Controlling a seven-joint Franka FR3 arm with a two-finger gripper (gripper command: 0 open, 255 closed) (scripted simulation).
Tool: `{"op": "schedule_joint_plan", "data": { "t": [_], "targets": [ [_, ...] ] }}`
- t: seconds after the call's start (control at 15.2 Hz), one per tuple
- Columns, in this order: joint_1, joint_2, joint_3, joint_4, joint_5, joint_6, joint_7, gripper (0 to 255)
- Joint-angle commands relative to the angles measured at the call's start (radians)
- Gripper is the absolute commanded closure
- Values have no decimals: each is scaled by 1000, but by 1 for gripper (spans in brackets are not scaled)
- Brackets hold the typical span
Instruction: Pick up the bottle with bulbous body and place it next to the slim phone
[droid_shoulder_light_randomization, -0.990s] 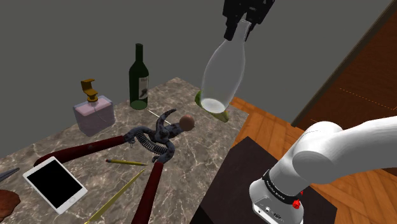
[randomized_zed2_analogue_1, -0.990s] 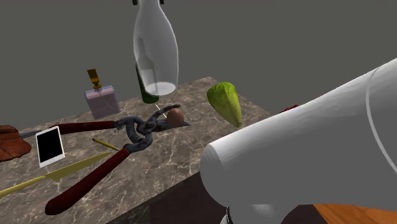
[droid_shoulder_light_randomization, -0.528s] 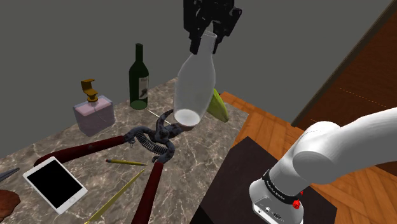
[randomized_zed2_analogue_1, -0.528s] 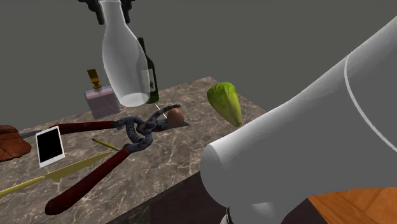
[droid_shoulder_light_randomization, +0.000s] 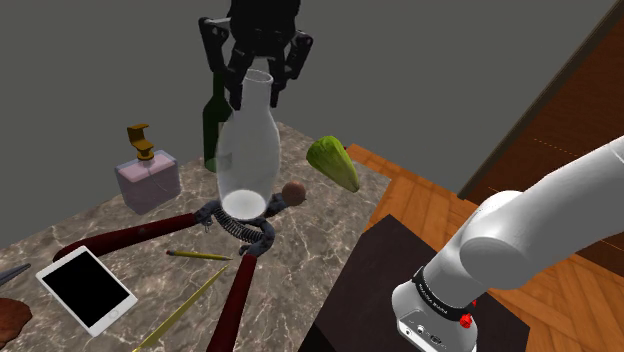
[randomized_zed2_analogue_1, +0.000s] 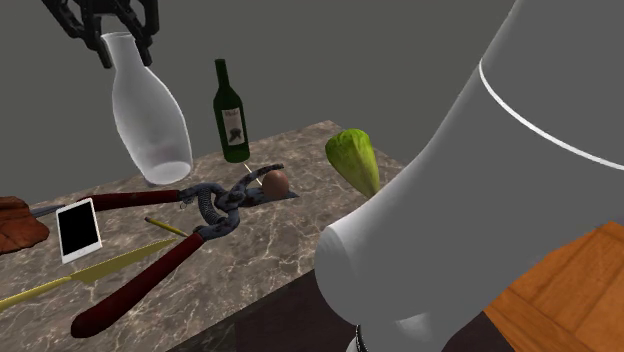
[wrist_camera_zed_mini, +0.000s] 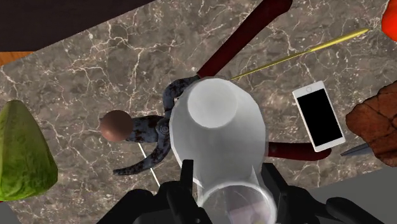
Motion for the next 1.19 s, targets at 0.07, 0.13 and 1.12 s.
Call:
{"op": "schedule_joint_plan", "data": {
  "t": [0.07,0.13,1.12],
  "targets": [
    [2,106,71,49,-50,45,84,255],
    [5,145,94,70,-73,56,114,255],
    [157,571,188,261,-379,158,401,255]
  ]
}}
